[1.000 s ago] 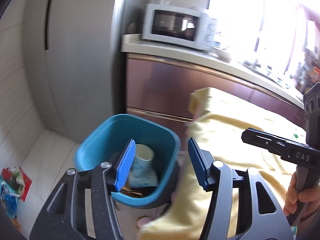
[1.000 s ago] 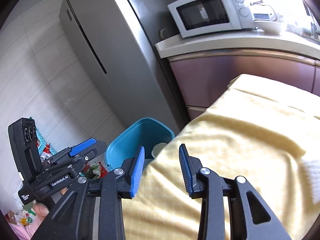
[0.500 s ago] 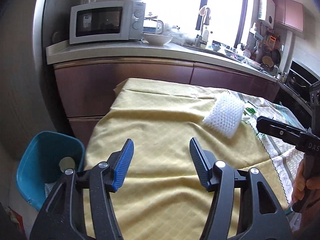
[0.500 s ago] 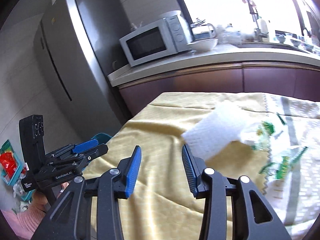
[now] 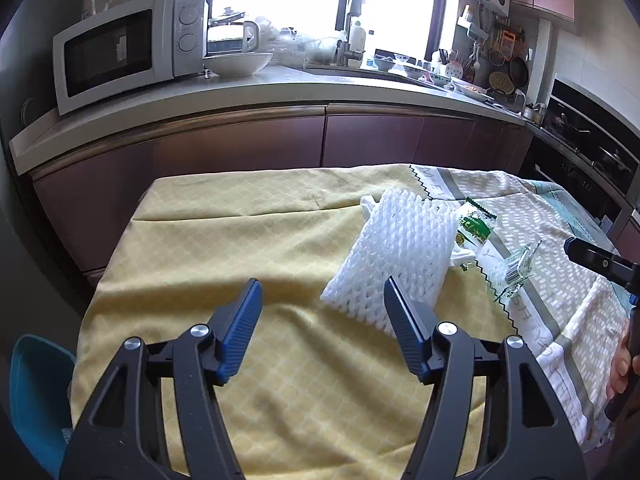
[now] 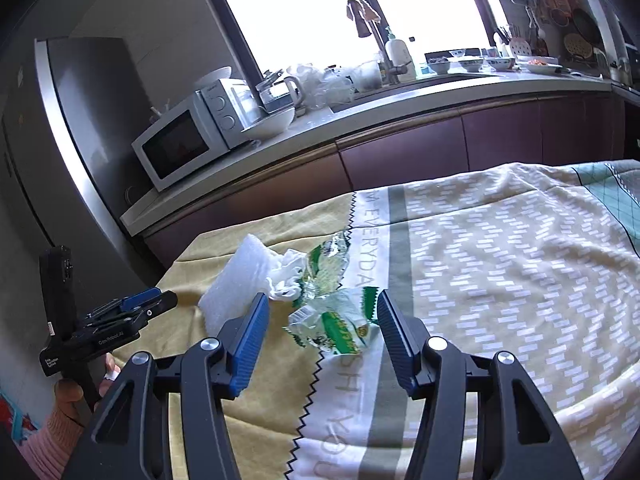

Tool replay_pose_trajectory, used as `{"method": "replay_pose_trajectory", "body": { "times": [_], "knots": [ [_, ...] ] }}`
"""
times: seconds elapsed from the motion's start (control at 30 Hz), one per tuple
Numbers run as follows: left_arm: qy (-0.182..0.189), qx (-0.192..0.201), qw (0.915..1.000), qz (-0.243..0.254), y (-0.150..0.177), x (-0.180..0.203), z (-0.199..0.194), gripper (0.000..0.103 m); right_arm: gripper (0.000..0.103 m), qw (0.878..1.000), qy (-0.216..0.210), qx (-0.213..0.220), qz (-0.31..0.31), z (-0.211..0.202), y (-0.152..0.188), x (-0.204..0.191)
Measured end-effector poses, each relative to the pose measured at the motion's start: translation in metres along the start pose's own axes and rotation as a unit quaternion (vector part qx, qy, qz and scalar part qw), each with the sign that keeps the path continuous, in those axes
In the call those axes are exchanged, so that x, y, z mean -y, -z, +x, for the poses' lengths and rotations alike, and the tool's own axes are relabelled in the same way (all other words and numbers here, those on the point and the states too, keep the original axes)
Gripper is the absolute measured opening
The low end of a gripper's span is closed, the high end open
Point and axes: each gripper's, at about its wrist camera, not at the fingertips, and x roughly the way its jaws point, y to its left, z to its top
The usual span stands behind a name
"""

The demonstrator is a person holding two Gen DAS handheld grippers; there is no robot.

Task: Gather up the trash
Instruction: 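Move both open tools back over the table toward the foam net and wrappers, then grasp the white foam net with the left tool while the right tool grasps a green wrapper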

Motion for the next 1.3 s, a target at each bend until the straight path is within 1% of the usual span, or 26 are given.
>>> {"method": "replay_pose_trajectory", "body": {
  "times": [0.13,0.23,0.27,0.43,0.47,0.5,0.57,0.6,0.67,0.7,0.73,0.77,0.8,0.83,0.97,1.03,1.2,1.3],
  "knots": [
    [0.013,-0.019,0.9997,0.003,-0.01,0.004,0.021,0.065,0.054,1.0,-0.01,-0.015,0.022,0.01,0.001,0.021],
    [0.033,-0.036,0.9988,0.0,-0.014,0.007,0.036,0.068,0.057,0.999,-0.02,-0.024,0.036,0.019,-0.001,0.029],
    [0.042,-0.044,0.9981,0.0,-0.015,0.007,0.041,0.071,0.058,0.999,-0.024,-0.026,0.038,0.022,-0.001,0.03],
    [0.069,-0.075,0.9947,0.014,-0.012,0.019,0.061,0.071,0.059,0.997,-0.046,-0.039,0.048,0.034,-0.003,0.036],
    [0.068,-0.08,0.9943,0.016,-0.011,0.02,0.064,0.067,0.059,0.997,-0.047,-0.042,0.047,0.036,-0.002,0.036],
    [0.072,-0.085,0.9937,0.017,-0.01,0.022,0.067,0.06,0.059,0.997,-0.049,-0.044,0.045,0.037,-0.002,0.036],
    [0.074,-0.089,0.9931,0.019,-0.007,0.025,0.069,0.055,0.058,0.997,-0.054,-0.048,0.042,0.039,-0.001,0.034],
    [0.076,-0.088,0.993,0.021,-0.005,0.027,0.068,0.05,0.055,0.996,-0.054,-0.05,0.04,0.039,0.0,0.033],
    [0.075,-0.09,0.9928,0.024,-0.003,0.03,0.068,0.039,0.04,0.996,-0.06,-0.054,0.039,0.04,0.001,0.032],
    [0.075,-0.089,0.9929,0.026,-0.003,0.031,0.066,0.034,0.036,0.996,-0.062,-0.055,0.039,0.04,0.002,0.032],
    [0.073,-0.087,0.9931,0.029,-0.002,0.033,0.063,0.029,0.029,0.996,-0.063,-0.056,0.038,0.04,0.002,0.031],
    [0.072,-0.086,0.9932,0.032,-0.001,0.033,0.059,0.021,0.022,0.996,-0.064,-0.056,0.036,0.039,0.002,0.03],
    [0.073,-0.086,0.993,0.034,0.001,0.034,0.057,0.016,0.017,0.996,-0.067,-0.057,0.035,0.038,0.003,0.03],
    [0.074,-0.084,0.993,0.037,0.003,0.034,0.054,0.015,0.01,0.995,-0.069,-0.057,0.033,0.038,0.003,0.029],
    [0.065,-0.072,0.9944,0.04,0.008,0.036,0.039,0.012,0.006,0.996,-0.071,-0.049,0.023,0.032,0.005,0.024],
    [0.071,-0.066,0.9947,0.035,0.011,0.035,0.03,0.012,0.006,0.996,-0.074,-0.046,0.022,0.029,0.004,0.022],
    [0.073,-0.042,0.9961,0.027,0.017,0.029,0.001,0.012,0.005,0.995,-0.089,-0.039,0.016,0.021,0.004,0.013],
    [0.064,-0.029,0.9973,0.019,0.022,0.022,-0.017,0.012,0.005,0.994,-0.101,-0.039,0.016,0.019,0.004,0.006]
  ]
}}
